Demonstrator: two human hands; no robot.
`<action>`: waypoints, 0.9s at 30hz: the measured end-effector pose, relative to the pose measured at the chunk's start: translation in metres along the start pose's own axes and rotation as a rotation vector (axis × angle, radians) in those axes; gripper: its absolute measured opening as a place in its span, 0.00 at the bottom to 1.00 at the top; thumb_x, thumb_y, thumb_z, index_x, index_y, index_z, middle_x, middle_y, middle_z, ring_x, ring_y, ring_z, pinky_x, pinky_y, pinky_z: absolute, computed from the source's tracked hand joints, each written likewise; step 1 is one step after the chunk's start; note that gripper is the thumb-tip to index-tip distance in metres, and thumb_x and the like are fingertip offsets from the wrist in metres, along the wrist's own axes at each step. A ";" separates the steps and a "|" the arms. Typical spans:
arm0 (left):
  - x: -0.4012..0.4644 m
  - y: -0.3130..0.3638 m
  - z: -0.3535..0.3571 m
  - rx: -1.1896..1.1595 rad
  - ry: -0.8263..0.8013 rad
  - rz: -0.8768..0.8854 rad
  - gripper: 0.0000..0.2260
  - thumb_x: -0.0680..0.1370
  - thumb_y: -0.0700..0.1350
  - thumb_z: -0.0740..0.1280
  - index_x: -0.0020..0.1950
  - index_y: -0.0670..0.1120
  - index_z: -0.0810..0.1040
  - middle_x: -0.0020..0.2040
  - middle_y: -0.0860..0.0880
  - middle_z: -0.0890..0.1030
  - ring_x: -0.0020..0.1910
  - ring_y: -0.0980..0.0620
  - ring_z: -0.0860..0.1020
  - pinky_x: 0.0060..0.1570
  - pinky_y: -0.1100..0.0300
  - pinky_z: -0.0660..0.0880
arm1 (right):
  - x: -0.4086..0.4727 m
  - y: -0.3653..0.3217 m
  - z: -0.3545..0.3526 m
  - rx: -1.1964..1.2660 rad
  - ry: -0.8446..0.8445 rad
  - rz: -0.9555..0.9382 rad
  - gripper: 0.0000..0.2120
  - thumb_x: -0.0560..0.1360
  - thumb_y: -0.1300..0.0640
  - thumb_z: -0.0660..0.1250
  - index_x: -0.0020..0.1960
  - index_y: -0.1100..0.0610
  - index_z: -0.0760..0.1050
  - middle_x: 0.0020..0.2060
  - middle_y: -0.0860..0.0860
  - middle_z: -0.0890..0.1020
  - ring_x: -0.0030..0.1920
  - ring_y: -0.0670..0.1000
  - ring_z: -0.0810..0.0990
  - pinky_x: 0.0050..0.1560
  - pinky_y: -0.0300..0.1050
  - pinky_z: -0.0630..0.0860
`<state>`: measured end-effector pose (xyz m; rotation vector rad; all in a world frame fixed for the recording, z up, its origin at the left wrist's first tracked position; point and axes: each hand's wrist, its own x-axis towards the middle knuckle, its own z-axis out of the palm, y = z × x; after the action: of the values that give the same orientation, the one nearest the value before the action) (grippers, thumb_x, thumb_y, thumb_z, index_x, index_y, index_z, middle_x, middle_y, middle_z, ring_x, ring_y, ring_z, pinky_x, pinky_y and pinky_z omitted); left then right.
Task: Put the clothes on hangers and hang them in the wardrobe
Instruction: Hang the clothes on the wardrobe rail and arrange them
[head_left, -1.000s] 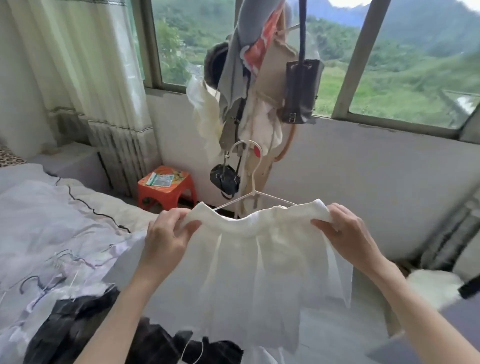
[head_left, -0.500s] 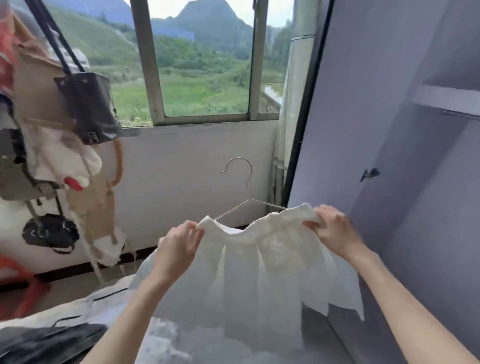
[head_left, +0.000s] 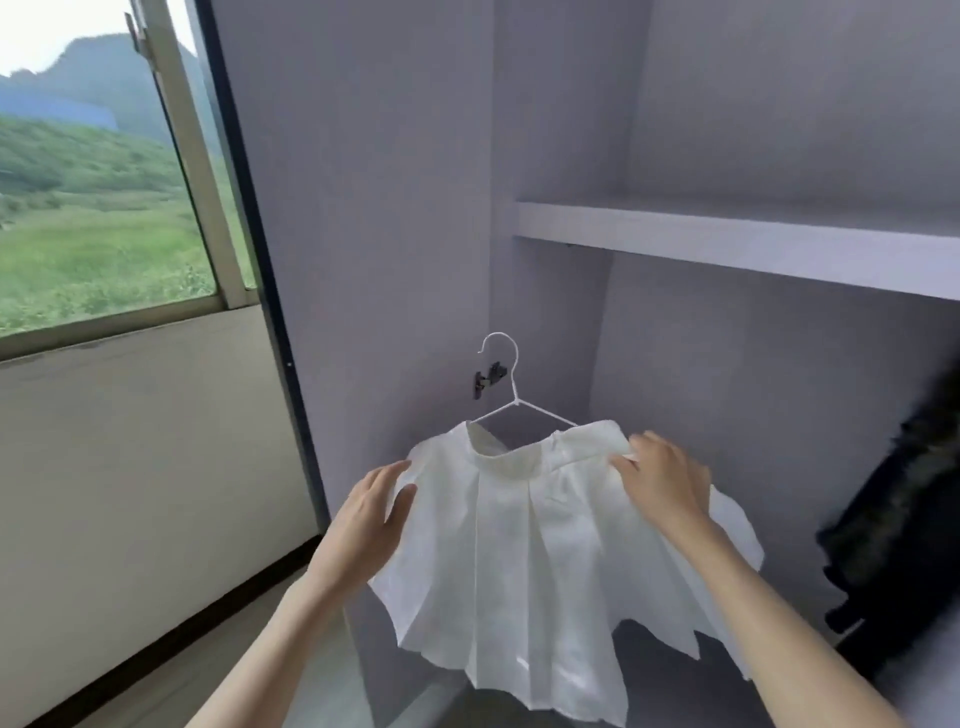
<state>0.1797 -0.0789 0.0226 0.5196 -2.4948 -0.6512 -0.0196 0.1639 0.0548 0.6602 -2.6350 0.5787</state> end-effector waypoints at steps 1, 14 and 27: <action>0.015 0.008 0.008 -0.002 -0.007 0.051 0.18 0.81 0.49 0.56 0.70 0.47 0.67 0.67 0.52 0.71 0.67 0.52 0.67 0.62 0.64 0.61 | 0.004 0.008 0.003 -0.016 -0.003 0.074 0.16 0.77 0.49 0.60 0.35 0.55 0.62 0.39 0.49 0.73 0.47 0.57 0.76 0.37 0.45 0.61; 0.240 0.056 0.071 0.013 0.022 0.460 0.26 0.78 0.56 0.49 0.72 0.44 0.65 0.73 0.45 0.63 0.73 0.47 0.57 0.69 0.56 0.57 | 0.129 0.021 0.083 0.509 -0.081 0.568 0.14 0.77 0.59 0.60 0.57 0.68 0.72 0.56 0.63 0.77 0.57 0.61 0.75 0.53 0.47 0.71; 0.446 0.100 0.075 0.186 0.067 0.712 0.26 0.81 0.48 0.56 0.76 0.48 0.48 0.77 0.46 0.47 0.76 0.45 0.45 0.73 0.48 0.49 | 0.284 -0.011 0.131 0.522 0.013 0.544 0.15 0.79 0.59 0.57 0.61 0.67 0.68 0.57 0.62 0.76 0.58 0.60 0.75 0.56 0.47 0.71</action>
<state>-0.2416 -0.1823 0.1857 -0.2878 -2.4456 -0.1198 -0.2801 -0.0094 0.0703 0.0437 -2.6511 1.4469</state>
